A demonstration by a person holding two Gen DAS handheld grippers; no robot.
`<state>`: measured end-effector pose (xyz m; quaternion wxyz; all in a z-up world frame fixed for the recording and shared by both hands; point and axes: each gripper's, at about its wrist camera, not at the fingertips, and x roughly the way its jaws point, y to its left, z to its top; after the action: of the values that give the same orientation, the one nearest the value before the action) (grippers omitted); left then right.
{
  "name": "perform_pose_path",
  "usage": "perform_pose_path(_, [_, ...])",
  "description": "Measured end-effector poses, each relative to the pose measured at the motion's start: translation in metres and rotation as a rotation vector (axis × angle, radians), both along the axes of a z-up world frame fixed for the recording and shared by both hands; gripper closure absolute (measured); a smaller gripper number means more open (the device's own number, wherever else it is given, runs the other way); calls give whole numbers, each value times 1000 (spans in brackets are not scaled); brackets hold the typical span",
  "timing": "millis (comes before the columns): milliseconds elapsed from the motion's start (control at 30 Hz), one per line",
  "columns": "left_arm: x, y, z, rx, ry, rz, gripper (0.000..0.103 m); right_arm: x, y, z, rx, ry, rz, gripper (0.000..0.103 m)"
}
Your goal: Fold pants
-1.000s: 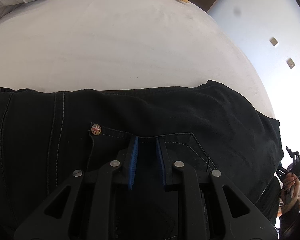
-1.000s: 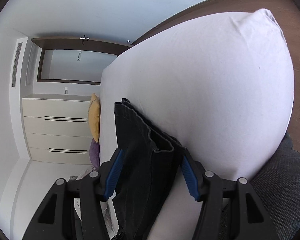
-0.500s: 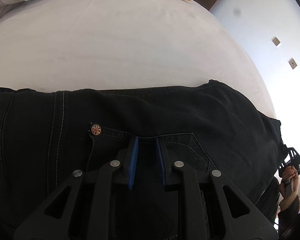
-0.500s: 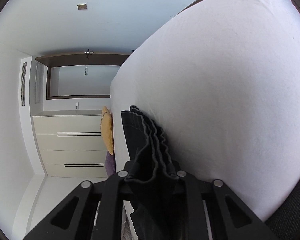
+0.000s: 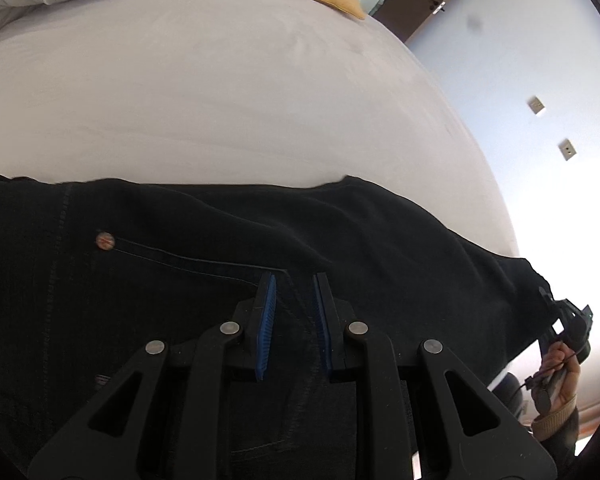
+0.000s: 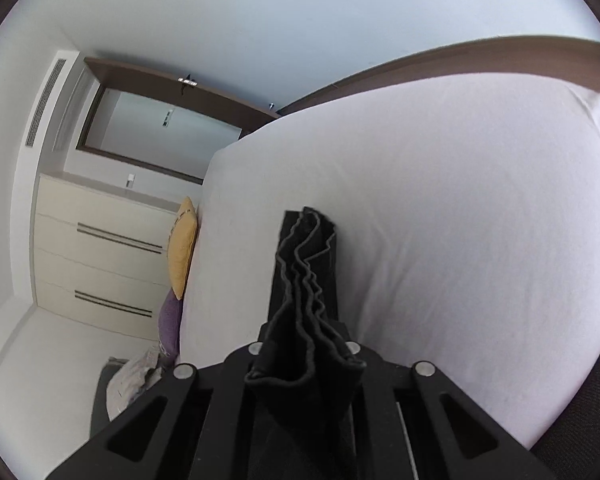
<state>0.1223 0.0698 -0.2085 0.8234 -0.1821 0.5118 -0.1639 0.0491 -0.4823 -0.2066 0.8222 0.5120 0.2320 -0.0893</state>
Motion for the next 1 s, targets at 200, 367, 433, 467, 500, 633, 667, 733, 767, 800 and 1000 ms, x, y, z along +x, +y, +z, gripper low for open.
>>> perform_pose_path(200, [-2, -11, -16, -164, 61, 29, 85, 57, 194, 73, -551, -12, 509, 95])
perform_pose_path(367, [-7, -7, -28, -345, 128, 53, 43, 60, 335, 5, -844, 130, 866, 95])
perform_pose_path(433, [-10, -7, -28, -392, 119, 77, 28, 61, 342, -18, -821, 184, 882, 95])
perform_pose_path(467, [-11, -8, -27, -398, 128, 76, 27, 60, 340, -22, -797, 189, 877, 95])
perform_pose_path(500, [-10, -12, -27, -407, 143, 60, 27, 61, 336, -21, -786, 184, 872, 95])
perform_pose_path(633, [-5, -32, -25, -455, 185, 18, 26, 55, 335, -9, -822, 149, 850, 95])
perform_pose_path(667, [-2, -40, -25, -457, 196, 5, 26, 54, 338, -7, -827, 147, 842, 95])
perform_pose_path(733, [4, -51, -26, -438, 218, -17, 26, 50, 342, -3, -847, 139, 833, 95])
perform_pose_path(767, [7, -57, -25, -423, 228, -32, 26, 47, 343, -1, -863, 133, 835, 95])
perform_pose_path(800, [11, -63, -26, -409, 238, -51, 26, 45, 346, 0, -878, 124, 837, 95])
perform_pose_path(1000, [41, -86, -35, -401, 287, -125, 46, 36, 358, 4, -904, 97, 869, 95])
